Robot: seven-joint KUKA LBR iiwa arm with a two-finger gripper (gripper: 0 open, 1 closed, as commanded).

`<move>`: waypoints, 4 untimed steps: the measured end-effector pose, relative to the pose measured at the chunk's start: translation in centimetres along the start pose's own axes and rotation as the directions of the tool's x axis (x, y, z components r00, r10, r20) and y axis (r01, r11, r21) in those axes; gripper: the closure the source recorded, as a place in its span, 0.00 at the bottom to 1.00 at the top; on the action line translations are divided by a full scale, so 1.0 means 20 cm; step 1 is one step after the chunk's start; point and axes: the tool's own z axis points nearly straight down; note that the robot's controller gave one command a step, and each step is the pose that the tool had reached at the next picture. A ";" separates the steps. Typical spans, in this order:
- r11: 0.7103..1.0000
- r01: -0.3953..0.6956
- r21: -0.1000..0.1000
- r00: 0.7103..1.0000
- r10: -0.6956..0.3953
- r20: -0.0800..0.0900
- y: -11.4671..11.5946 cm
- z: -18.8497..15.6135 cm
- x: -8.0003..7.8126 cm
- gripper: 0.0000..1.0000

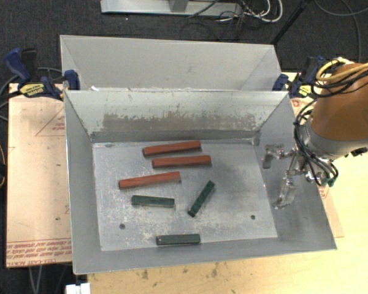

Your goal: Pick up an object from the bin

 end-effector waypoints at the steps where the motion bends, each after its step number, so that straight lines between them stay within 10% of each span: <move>1: 0.992 -0.128 -0.004 0.992 0.128 0.010 0.56 -0.03 -0.12 0.00; 2: 0.950 0.313 0.003 0.950 -0.313 0.007 0.53 0.53 -0.09 0.00; 3: 0.737 0.676 0.007 0.737 -0.676 0.009 0.78 0.52 -0.25 0.00; 4: 0.739 0.674 0.007 0.739 -0.674 0.008 0.77 0.52 -0.26 1.00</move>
Offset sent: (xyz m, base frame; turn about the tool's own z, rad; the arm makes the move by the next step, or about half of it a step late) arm 0.0237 0.1068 0.0068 0.1367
